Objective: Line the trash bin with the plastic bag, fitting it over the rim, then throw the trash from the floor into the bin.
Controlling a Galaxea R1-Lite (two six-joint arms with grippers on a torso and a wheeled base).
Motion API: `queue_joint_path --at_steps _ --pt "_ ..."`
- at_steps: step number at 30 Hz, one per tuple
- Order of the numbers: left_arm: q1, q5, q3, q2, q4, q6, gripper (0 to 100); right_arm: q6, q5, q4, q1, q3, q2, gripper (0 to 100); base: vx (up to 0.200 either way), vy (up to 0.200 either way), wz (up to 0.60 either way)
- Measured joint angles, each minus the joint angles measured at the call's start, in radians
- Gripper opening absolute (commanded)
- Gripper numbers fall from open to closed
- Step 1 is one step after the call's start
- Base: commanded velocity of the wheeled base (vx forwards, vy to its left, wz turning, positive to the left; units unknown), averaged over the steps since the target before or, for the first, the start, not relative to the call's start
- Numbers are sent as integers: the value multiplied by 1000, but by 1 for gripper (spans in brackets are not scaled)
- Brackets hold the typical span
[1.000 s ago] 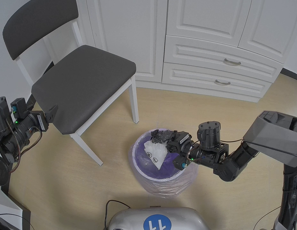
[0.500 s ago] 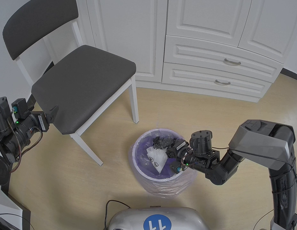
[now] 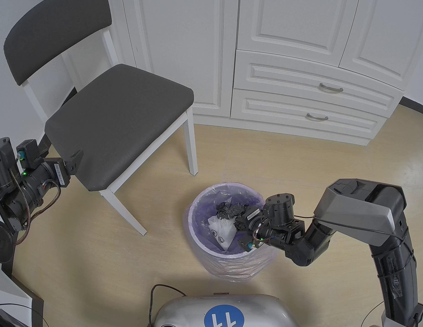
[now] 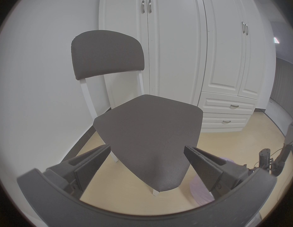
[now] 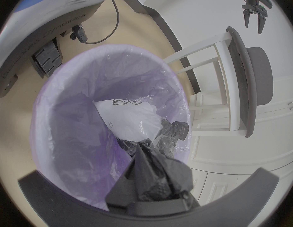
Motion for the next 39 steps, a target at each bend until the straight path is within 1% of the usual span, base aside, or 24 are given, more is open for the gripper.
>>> queue_joint_path --at_steps 7,14,18,22,31,39 --pt "0 0 0 0 0 -1 100 0 -3 2 -2 -69 39 0 0 0 0" --pt "0 0 2 1 0 0 100 0 -31 -5 -4 -162 67 0 0 0 0" --pt "1 0 2 2 1 0 100 0 -33 -6 -4 -193 78 0 0 0 0" --pt "1 0 2 2 1 0 100 0 -34 -10 -4 -179 80 0 0 0 0" --pt "1 0 3 2 1 0 100 0 -33 -44 10 -86 72 0 0 0 0" --pt "0 0 2 2 1 0 100 0 -33 -44 33 -72 67 0 0 0 0"
